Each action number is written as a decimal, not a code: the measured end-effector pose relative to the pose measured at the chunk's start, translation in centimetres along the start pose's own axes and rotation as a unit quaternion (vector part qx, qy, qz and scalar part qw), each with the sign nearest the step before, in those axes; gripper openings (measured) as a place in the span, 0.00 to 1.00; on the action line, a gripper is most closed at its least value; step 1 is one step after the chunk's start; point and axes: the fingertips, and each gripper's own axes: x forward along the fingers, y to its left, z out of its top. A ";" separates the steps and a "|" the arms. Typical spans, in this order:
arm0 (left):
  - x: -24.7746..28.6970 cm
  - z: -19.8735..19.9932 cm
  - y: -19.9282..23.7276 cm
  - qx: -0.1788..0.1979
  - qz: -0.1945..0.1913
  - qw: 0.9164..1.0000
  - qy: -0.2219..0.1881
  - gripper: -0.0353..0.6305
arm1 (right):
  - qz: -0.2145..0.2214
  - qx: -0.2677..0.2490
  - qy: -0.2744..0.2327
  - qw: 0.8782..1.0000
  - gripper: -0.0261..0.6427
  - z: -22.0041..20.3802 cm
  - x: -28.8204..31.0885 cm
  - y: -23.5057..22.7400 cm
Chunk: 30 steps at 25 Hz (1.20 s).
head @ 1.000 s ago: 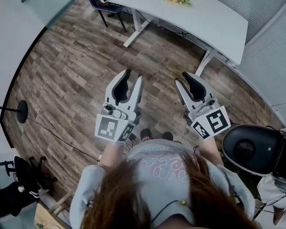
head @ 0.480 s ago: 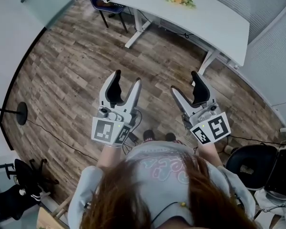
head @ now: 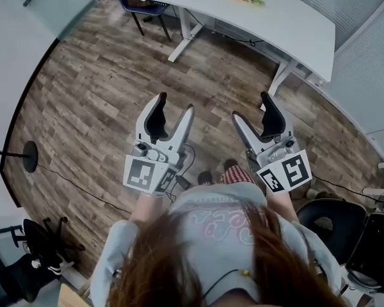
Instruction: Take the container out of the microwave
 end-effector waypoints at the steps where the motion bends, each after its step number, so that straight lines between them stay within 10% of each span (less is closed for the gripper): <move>1: 0.1 0.0 -0.1 -0.003 -0.002 1.000 -0.001 0.41 | -0.002 -0.001 0.001 1.000 0.52 0.0 0.0 0.0; 30: 12.4 -2.0 6.4 0.015 0.000 1.000 -0.008 0.41 | 0.020 0.002 -0.012 1.000 0.52 -1.2 11.1 -10.2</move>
